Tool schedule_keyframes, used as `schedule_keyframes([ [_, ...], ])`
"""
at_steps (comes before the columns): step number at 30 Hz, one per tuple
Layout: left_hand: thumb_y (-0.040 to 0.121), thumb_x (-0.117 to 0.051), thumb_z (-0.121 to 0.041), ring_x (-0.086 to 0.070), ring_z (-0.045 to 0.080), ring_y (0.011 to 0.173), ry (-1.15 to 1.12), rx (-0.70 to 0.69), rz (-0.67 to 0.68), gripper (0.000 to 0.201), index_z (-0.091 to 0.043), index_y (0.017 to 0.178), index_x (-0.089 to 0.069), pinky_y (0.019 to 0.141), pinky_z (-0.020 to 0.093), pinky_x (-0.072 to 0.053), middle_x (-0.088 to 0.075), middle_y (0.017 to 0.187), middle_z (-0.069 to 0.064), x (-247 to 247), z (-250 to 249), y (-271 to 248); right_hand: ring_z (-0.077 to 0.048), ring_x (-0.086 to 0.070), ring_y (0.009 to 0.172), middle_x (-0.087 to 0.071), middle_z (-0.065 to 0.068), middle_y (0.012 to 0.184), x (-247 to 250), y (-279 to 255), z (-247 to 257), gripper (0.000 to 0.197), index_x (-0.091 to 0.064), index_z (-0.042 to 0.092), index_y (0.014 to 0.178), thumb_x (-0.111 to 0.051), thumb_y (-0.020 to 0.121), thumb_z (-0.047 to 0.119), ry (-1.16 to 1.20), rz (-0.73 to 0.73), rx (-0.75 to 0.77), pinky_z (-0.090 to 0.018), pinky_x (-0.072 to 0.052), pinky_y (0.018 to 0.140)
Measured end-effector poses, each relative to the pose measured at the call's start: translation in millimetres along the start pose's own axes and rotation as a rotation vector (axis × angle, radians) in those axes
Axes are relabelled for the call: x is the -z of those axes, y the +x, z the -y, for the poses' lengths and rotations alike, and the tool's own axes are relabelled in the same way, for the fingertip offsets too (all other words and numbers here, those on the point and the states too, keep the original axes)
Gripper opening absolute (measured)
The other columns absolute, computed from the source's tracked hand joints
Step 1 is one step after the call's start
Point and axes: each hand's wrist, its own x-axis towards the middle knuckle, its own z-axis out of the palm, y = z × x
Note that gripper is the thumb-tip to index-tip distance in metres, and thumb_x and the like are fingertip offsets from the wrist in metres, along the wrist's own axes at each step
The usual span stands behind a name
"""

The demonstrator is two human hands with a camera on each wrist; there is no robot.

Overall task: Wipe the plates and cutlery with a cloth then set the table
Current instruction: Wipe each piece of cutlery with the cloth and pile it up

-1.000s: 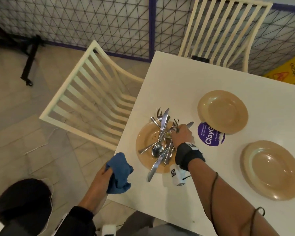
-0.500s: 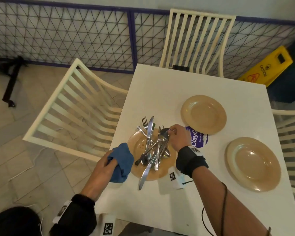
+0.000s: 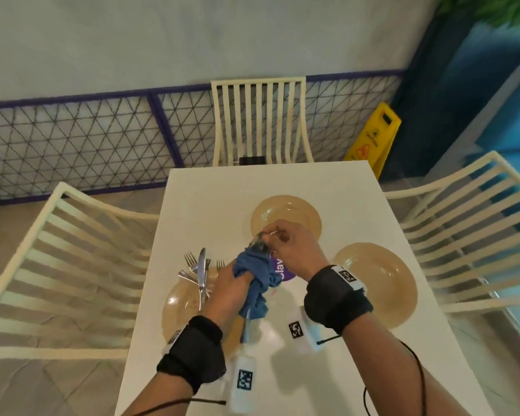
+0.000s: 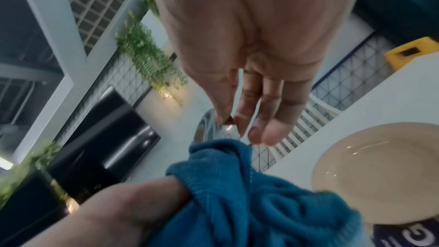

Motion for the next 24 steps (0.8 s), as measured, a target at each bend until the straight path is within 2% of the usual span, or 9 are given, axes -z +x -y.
schedule_keyframes([
  [1,0.093,-0.060,-0.017,-0.075,0.016,0.077,-0.032,0.003,-0.027,0.009,-0.019,0.094,-0.068,0.069,0.033,-0.062,-0.072,0.082,0.008,-8,-1,1,-0.016,-0.066,0.086,-0.069,0.001,0.096,11,-11,-6,0.012,-0.067,0.024,0.107,-0.062,0.096,0.027,0.042,-0.031,-0.026,-0.033,-0.056,0.077],
  [3,0.085,-0.065,-0.030,-0.071,0.037,0.088,-0.123,0.038,-0.055,0.021,-0.017,0.099,-0.071,0.079,0.051,-0.058,-0.073,0.088,0.015,-21,-6,-1,-0.013,-0.064,0.088,-0.064,0.005,0.100,28,-42,-19,0.014,-0.059,0.028,0.111,-0.056,0.099,0.035,0.107,-0.081,-0.114,-0.029,-0.055,0.075],
  [6,0.099,-0.055,-0.017,-0.064,0.031,0.077,-0.224,0.078,-0.041,0.021,-0.007,0.114,-0.064,0.069,0.044,-0.051,-0.068,0.092,0.021,-43,-17,-10,-0.014,-0.065,0.085,-0.066,0.001,0.103,33,-92,-37,0.025,-0.057,0.022,0.112,-0.051,0.101,0.043,0.271,0.123,-0.348,-0.031,-0.055,0.080],
  [9,0.101,-0.050,-0.015,-0.064,0.029,0.077,-0.131,0.056,-0.041,0.019,-0.004,0.112,-0.062,0.072,0.040,-0.052,-0.068,0.092,0.016,-73,-15,-17,-0.017,-0.067,0.079,-0.068,-0.006,0.096,27,-121,-54,0.032,-0.059,0.010,0.117,-0.052,0.102,0.037,0.507,0.368,-0.440,-0.031,-0.056,0.076],
  [11,0.100,-0.053,-0.016,-0.065,0.029,0.074,-0.103,0.066,-0.030,0.016,-0.007,0.102,-0.066,0.068,0.037,-0.052,-0.069,0.087,0.015,-91,-14,-25,-0.020,-0.067,0.071,-0.065,-0.009,0.085,32,-127,-59,0.027,-0.061,0.004,0.110,-0.048,0.105,0.028,0.574,0.370,-0.419,-0.033,-0.058,0.072],
  [16,0.100,-0.055,-0.024,-0.070,0.020,0.085,-0.033,-0.006,-0.089,0.015,-0.018,0.099,-0.069,0.076,0.036,-0.055,-0.075,0.091,0.006,-107,-24,-32,-0.015,-0.058,0.052,-0.048,0.000,0.062,52,-145,-65,0.029,-0.066,0.006,0.103,-0.042,0.107,0.021,0.568,0.326,-0.362,-0.029,-0.050,0.056],
  [20,0.096,-0.060,-0.020,-0.069,0.024,0.090,0.000,-0.119,-0.226,0.008,-0.020,0.094,-0.068,0.082,0.040,-0.056,-0.072,0.093,0.006,-107,-48,-17,-0.012,-0.044,0.044,-0.047,0.004,0.059,67,-157,-70,0.028,-0.063,0.001,0.100,-0.041,0.106,0.017,0.521,0.299,-0.305,-0.025,-0.036,0.050],
  [23,0.097,-0.058,-0.019,-0.068,0.023,0.077,-0.079,-0.042,-0.244,0.009,-0.014,0.092,-0.064,0.069,0.034,-0.059,-0.070,0.086,0.008,-120,-50,-15,-0.011,-0.038,0.045,-0.044,0.003,0.059,77,-149,-68,0.029,-0.064,0.004,0.098,-0.040,0.107,0.017,0.553,0.279,-0.320,-0.023,-0.031,0.047],
  [24,0.097,-0.058,-0.021,-0.069,0.025,0.078,-0.089,-0.002,-0.223,0.011,-0.012,0.093,-0.065,0.070,0.037,-0.060,-0.071,0.087,0.010,-127,-44,-17,-0.011,-0.036,0.045,-0.043,0.002,0.060,80,-144,-69,0.030,-0.063,0.001,0.099,-0.039,0.107,0.017,0.553,0.264,-0.322,-0.022,-0.030,0.047],
])
